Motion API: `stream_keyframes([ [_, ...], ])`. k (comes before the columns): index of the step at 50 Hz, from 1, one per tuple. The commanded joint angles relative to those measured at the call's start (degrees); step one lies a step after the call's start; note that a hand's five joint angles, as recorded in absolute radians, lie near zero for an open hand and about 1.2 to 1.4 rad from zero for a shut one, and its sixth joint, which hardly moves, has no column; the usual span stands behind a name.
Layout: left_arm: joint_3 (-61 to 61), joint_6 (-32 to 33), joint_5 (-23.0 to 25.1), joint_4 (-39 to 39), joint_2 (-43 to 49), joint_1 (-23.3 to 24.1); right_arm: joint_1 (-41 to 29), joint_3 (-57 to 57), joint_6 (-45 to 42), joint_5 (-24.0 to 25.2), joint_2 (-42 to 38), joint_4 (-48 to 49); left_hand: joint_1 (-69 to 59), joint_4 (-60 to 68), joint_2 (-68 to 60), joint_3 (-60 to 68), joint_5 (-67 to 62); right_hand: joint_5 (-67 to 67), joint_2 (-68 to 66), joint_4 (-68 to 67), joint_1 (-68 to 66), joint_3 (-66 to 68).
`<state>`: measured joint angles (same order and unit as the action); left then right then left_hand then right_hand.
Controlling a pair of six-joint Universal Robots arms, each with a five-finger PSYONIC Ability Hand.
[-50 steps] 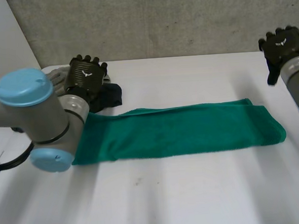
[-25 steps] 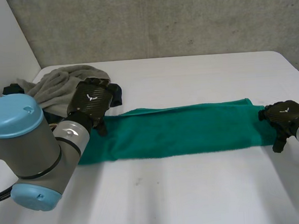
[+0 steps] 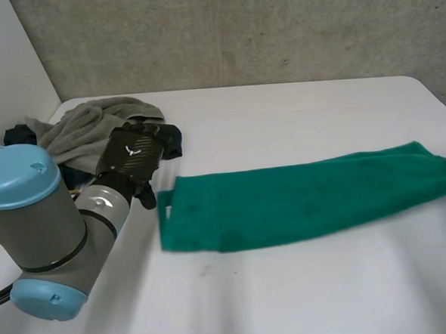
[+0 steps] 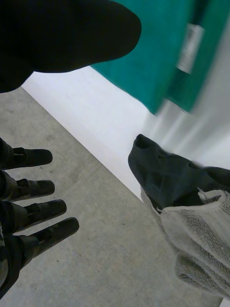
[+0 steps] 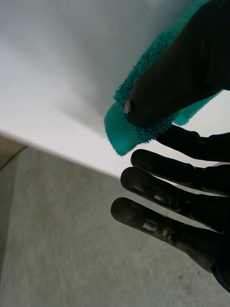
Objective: Fold the laundry.
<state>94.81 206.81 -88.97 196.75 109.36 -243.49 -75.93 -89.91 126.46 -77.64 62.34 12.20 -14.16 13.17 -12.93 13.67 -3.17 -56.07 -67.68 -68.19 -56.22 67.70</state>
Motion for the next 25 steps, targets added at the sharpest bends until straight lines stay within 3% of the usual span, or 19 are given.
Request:
stream_keyframes([
  [1,0.99,0.0,0.02,-0.23,-0.37,-0.4,-1.75,1.67,-4.29,0.91,1.03,0.45,2.94,-1.95,1.71,-2.45,1.95,-13.93,-12.32,-11.81,-23.78,12.3],
  [8,1.25,0.0,-0.15,-0.23,-1.08,-0.49,-15.02,2.19,-3.32,4.51,5.6,3.79,2.94,-1.95,1.71,-2.45,1.95,-13.93,-12.32,-11.81,-23.78,12.3],
  [15,2.3,0.0,-0.33,-0.31,-3.27,-0.67,-32.77,3.51,-3.41,13.47,6.04,5.2,3.11,-2.12,1.87,-2.61,2.12,-13.93,-12.32,-11.81,-23.78,12.3],
  [20,3.8,0.0,-0.24,-0.31,-4.85,-1.63,-45.85,4.91,-4.19,18.83,0.53,5.37,3.11,-2.12,1.88,-2.61,2.12,-13.93,-12.32,-11.81,-23.78,12.3],
  [25,4.59,0.0,-0.24,-0.31,-5.12,-2.69,-53.53,8.17,-4.29,20.16,-5.9,5.29,3.28,-2.29,2.04,-2.78,2.28,-13.93,-12.32,-11.81,-23.78,12.3],
])
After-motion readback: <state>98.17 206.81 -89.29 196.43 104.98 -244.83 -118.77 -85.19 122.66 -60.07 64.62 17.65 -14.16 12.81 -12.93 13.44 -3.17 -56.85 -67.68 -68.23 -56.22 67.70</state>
